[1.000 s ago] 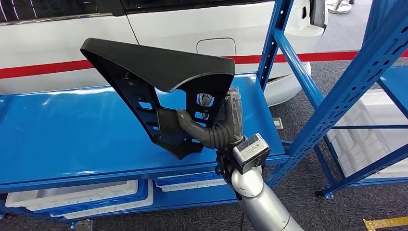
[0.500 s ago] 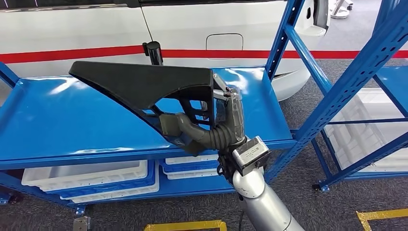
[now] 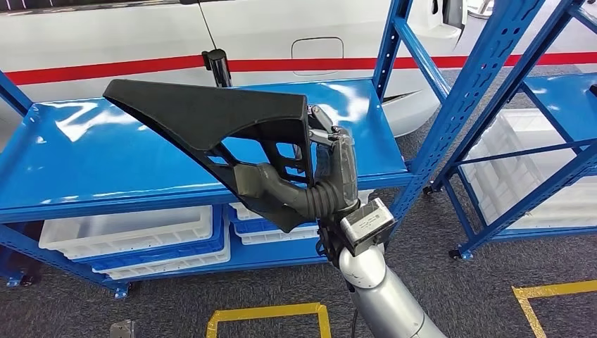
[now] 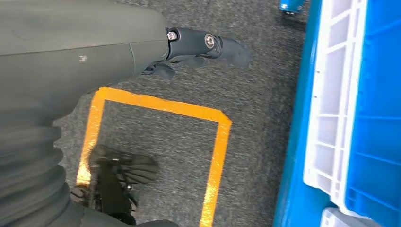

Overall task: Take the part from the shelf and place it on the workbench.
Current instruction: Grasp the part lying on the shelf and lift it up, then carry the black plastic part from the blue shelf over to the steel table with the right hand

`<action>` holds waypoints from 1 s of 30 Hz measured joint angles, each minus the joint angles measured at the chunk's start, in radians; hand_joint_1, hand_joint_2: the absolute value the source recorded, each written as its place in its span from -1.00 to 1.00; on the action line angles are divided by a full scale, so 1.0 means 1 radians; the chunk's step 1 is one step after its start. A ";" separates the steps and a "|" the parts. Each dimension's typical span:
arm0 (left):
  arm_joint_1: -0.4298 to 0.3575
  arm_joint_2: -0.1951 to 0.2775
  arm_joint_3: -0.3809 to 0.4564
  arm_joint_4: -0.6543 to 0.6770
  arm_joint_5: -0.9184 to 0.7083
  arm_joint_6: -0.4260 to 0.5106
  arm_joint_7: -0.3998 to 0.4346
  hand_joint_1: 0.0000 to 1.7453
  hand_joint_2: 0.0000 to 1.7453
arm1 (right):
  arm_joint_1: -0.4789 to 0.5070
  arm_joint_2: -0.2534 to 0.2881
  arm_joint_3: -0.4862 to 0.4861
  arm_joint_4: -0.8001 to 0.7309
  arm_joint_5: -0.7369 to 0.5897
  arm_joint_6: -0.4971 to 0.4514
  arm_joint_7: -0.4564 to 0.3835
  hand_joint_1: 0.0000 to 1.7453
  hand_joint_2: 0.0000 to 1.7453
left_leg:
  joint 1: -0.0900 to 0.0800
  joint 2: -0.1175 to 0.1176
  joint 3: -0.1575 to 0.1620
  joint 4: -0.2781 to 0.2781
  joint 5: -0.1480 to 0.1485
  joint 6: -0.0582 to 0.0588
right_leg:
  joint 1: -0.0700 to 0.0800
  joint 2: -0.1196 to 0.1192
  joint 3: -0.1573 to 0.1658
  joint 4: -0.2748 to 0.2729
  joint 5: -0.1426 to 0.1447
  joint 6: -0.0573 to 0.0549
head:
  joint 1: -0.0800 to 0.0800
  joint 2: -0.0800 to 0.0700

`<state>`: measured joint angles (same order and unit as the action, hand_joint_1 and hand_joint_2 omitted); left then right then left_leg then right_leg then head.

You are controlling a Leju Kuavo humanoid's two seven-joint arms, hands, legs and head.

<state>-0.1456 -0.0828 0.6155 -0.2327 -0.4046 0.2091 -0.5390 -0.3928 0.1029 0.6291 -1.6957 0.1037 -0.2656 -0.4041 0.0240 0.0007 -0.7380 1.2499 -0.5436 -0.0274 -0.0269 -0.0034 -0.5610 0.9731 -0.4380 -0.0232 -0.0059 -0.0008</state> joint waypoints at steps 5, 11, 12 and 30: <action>-0.002 0.000 0.000 0.000 -0.003 -0.002 -0.004 -1.00 1.00 | 0.011 -0.003 0.000 0.001 0.008 -0.016 -0.016 1.00 1.00 | 0.016 -0.004 0.177 -0.162 0.056 -0.016 | -0.007 0.001 -0.057 0.018 0.035 0.030 | -0.001 0.000; -0.004 0.000 0.000 0.000 -0.003 -0.001 -0.007 -1.00 1.00 | 0.011 -0.008 -0.002 -0.012 0.010 -0.039 -0.037 1.00 1.00 | -0.002 -0.007 0.193 -0.245 0.082 0.049 | -0.002 0.002 -0.091 0.042 0.035 0.066 | 0.004 0.000; -0.005 0.000 0.000 0.000 -0.003 -0.001 -0.007 -1.00 1.00 | 0.011 -0.010 -0.004 -0.018 0.010 -0.041 -0.040 1.00 1.00 | -0.004 -0.005 0.181 -0.249 0.097 0.062 | -0.001 0.002 -0.110 0.082 -0.002 0.058 | 0.005 0.000; -0.008 0.003 -0.001 0.000 -0.012 -0.008 0.003 -1.00 1.00 | -0.069 -0.010 -0.019 -0.062 -0.027 -0.030 -0.021 1.00 1.00 | -0.008 -0.005 -0.023 -0.023 0.032 0.012 | 0.011 -0.006 0.034 -0.016 -0.019 -0.013 | -0.004 0.000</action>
<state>-0.1537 -0.0800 0.6149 -0.2327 -0.4164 0.2010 -0.5359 -0.4618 0.0927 0.6097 -1.7575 0.0766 -0.2954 -0.4255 0.0157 -0.0041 -0.7609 1.2266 -0.5116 -0.0150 -0.0162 -0.0098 -0.5272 0.9575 -0.4574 -0.0365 -0.0104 -0.0008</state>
